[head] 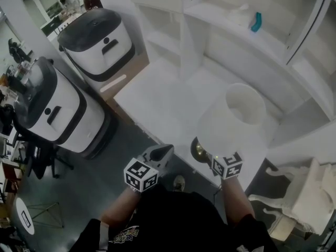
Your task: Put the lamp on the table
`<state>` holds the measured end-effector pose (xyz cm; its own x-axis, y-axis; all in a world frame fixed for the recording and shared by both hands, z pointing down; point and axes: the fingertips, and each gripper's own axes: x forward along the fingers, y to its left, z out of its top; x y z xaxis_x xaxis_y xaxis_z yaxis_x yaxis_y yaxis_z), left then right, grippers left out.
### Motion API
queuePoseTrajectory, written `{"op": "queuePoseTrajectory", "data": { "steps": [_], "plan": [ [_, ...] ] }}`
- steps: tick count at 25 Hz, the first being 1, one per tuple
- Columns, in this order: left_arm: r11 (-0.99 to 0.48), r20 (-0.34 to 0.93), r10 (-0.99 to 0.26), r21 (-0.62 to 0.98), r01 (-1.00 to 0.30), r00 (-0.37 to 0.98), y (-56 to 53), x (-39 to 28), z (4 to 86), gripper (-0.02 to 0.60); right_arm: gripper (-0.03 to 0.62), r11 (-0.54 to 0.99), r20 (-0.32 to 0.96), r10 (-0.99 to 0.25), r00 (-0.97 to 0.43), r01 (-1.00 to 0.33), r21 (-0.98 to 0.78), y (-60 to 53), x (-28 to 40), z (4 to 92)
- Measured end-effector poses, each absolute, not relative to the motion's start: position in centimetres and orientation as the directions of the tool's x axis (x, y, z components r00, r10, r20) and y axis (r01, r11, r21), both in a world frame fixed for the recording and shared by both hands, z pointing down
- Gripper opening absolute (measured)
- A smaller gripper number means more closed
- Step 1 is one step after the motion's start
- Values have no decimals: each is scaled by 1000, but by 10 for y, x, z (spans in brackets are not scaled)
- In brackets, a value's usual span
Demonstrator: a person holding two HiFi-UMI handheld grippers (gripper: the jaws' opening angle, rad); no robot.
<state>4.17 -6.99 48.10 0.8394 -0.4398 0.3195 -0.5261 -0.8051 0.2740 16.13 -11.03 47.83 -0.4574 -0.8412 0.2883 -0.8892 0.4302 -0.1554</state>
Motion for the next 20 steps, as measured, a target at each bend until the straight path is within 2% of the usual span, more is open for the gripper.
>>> {"op": "queuePoseTrajectory", "data": {
  "steps": [20],
  "plan": [
    [-878,317,-276,301,-372,907,-144,45,491,6,52,311,301,-891,-340,-940,-142,-173,156,486]
  ]
}}
